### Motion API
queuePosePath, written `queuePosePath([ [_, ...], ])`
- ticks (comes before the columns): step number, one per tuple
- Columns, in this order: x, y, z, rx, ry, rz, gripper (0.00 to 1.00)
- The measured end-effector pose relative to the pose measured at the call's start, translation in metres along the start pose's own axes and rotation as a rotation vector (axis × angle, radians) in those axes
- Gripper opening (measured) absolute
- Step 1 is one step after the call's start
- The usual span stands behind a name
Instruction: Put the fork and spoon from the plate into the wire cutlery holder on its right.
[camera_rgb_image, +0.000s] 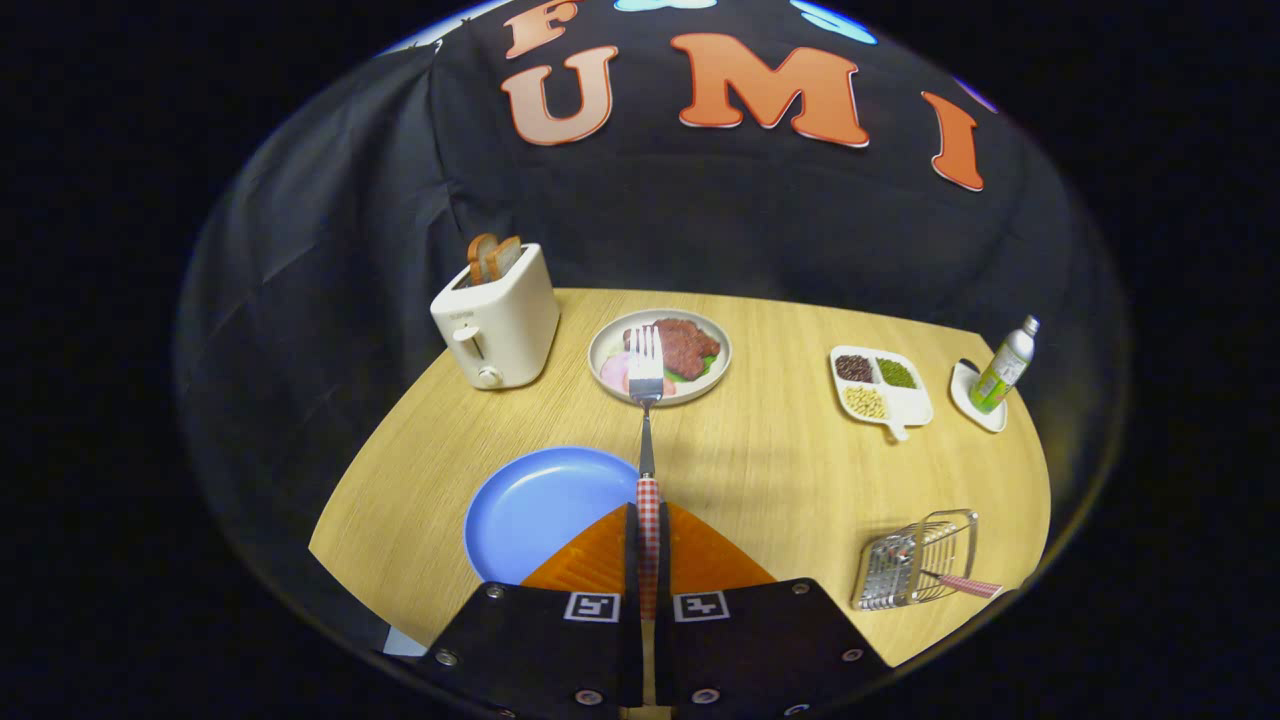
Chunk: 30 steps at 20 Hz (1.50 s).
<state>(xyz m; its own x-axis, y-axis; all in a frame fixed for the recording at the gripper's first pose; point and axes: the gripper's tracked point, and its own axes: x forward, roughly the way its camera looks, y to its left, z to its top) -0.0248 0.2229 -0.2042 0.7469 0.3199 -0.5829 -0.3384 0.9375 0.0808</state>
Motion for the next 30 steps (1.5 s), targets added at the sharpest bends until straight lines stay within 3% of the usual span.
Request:
queuePosePath([
  [6, -0.045, -0.077, 0.005, 0.025, -0.003, -0.106, 0.05],
  [17, -0.080, -0.172, -0.069, 0.081, 0.365, -0.160, 0.05],
  [30, -0.101, -0.189, -0.114, 0.131, 0.765, -0.029, 0.05],
])
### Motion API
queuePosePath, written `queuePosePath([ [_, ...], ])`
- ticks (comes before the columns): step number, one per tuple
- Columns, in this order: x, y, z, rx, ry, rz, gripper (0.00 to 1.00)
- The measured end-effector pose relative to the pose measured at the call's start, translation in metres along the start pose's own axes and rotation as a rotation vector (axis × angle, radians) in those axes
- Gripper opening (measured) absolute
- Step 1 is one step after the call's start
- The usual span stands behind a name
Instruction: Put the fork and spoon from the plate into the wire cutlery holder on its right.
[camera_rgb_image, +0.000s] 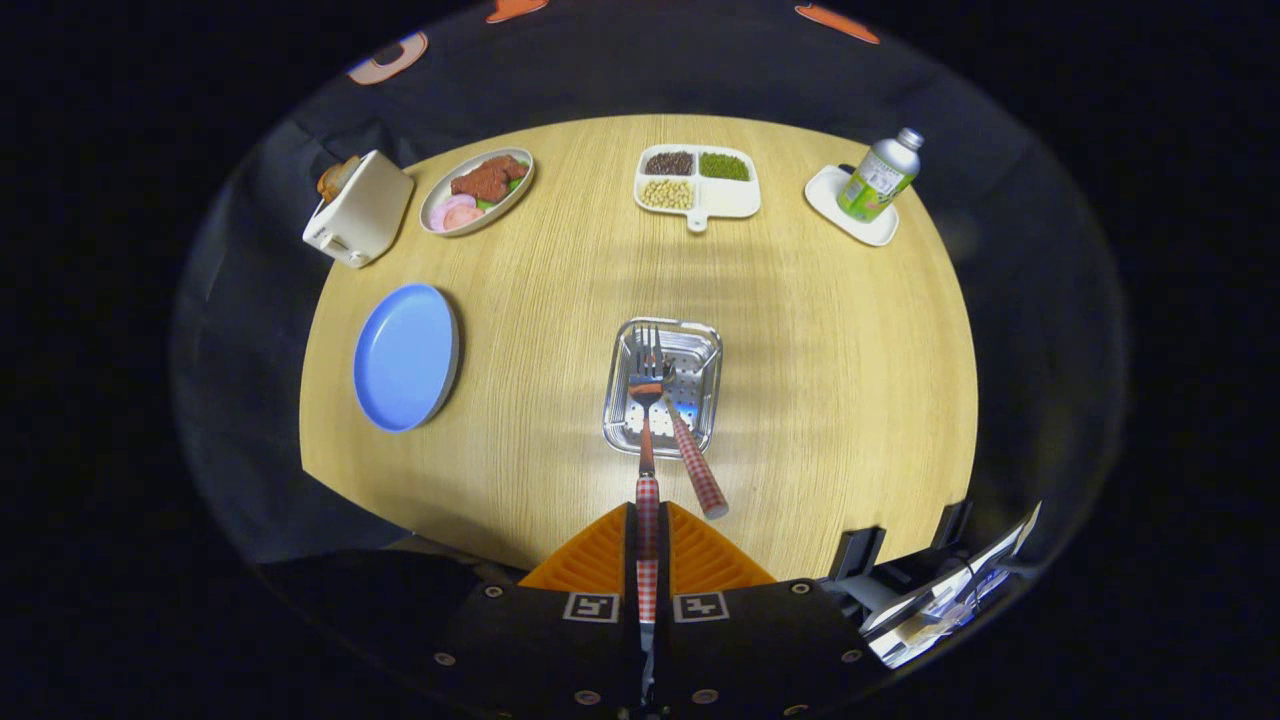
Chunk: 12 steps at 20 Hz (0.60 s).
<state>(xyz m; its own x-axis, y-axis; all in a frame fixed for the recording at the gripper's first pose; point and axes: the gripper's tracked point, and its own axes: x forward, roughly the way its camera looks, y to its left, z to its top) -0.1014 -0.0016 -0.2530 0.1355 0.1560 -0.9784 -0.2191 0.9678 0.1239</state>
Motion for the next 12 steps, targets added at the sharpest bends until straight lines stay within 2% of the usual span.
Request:
queuePosePath([
  [3, 0.009, -0.002, 0.001, 0.028, 0.081, 0.028, 0.06],
  [8, 0.020, 0.003, -0.002, 0.153, 0.234, 0.128, 0.05],
  [12, 0.028, 0.004, 0.010, 0.252, 0.284, 0.177, 0.07],
])
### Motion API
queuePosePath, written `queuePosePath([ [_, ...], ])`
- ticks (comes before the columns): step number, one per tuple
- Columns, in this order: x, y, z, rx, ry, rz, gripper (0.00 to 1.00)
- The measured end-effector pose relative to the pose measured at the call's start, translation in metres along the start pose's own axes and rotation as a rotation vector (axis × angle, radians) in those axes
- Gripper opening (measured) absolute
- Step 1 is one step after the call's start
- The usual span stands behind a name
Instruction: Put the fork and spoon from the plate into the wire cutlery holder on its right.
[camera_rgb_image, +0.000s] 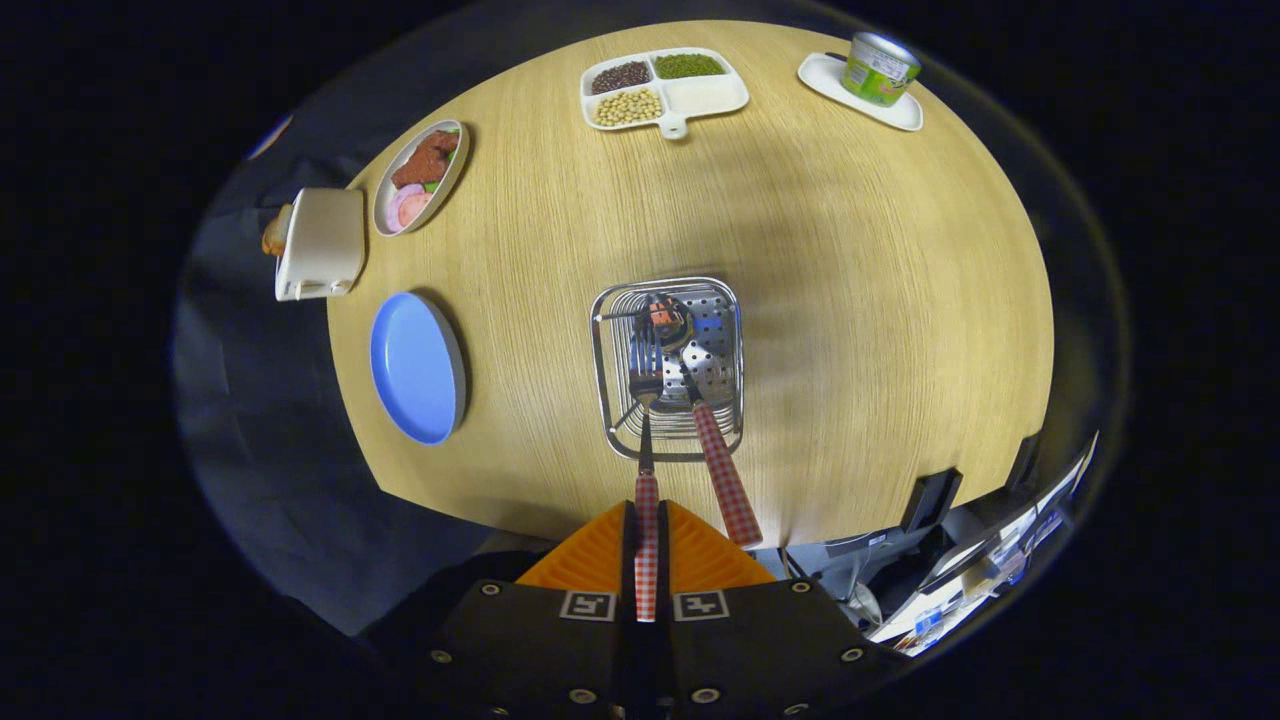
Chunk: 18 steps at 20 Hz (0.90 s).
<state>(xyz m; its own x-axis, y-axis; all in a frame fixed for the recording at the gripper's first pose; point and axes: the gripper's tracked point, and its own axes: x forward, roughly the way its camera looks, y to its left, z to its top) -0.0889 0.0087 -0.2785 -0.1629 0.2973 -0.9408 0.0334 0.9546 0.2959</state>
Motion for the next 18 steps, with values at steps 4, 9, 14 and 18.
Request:
queuePosePath([
  [4, 0.001, 0.002, 0.015, 0.044, -0.015, 0.026, 0.10],
  [9, -0.008, -0.001, 0.041, 0.099, -0.162, 0.043, 0.11],
  [14, -0.032, 0.001, 0.061, 0.076, -0.357, 0.037, 0.11],
  [18, -0.068, 0.015, 0.085, 0.006, -0.605, 0.027, 0.24],
])
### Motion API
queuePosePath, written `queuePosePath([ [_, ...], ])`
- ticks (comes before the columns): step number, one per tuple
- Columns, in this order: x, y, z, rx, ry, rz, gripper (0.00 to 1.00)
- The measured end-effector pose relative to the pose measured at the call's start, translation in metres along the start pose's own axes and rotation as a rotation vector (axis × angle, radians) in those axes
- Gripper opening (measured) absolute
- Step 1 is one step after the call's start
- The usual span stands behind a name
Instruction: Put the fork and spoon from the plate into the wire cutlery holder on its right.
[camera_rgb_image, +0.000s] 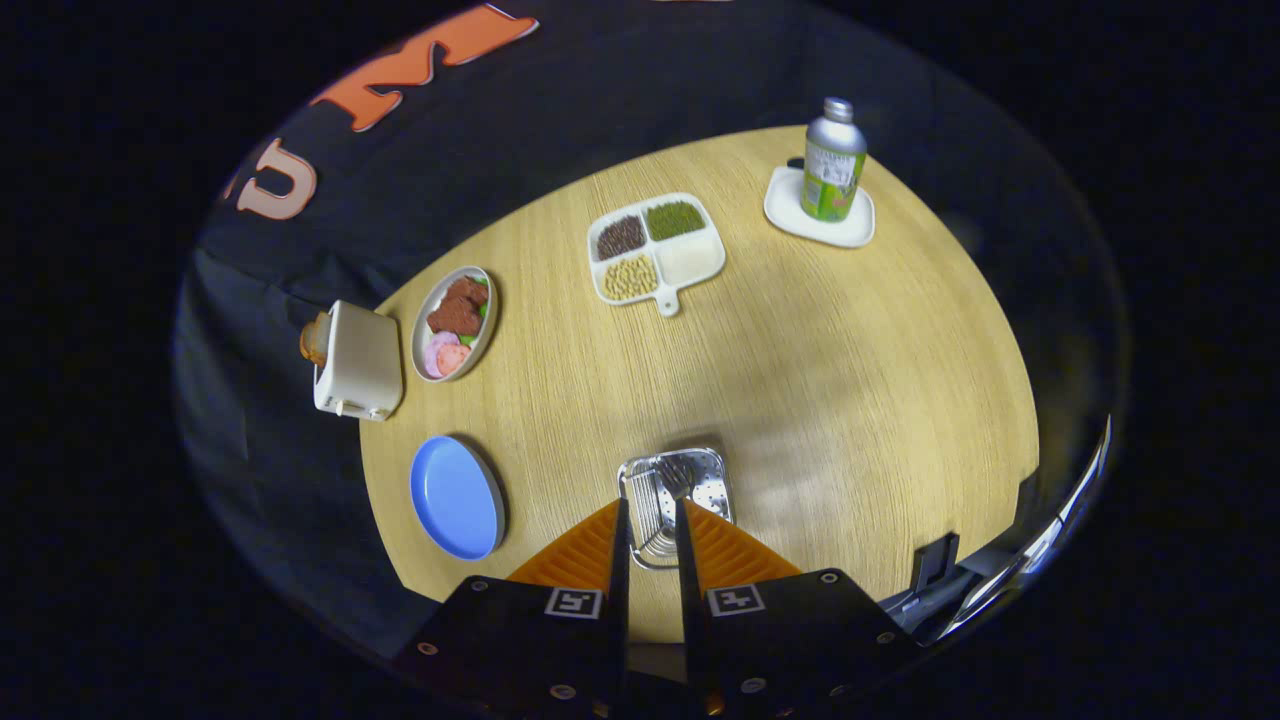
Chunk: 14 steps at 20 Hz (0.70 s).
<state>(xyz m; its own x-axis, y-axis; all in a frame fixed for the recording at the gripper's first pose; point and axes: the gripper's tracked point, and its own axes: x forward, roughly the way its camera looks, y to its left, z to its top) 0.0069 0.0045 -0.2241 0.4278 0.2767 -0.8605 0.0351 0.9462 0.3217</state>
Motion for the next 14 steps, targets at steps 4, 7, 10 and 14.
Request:
queuePosePath([
  [4, -0.035, 0.015, 0.037, -0.092, -0.247, -0.002, 0.33],
  [7, -0.070, 0.037, 0.072, -0.158, -0.465, 0.016, 0.59],
  [10, -0.109, 0.043, 0.105, -0.222, -0.660, -0.025, 0.73],
  [14, -0.173, 0.062, 0.140, -0.273, -0.930, -0.050, 0.88],
])
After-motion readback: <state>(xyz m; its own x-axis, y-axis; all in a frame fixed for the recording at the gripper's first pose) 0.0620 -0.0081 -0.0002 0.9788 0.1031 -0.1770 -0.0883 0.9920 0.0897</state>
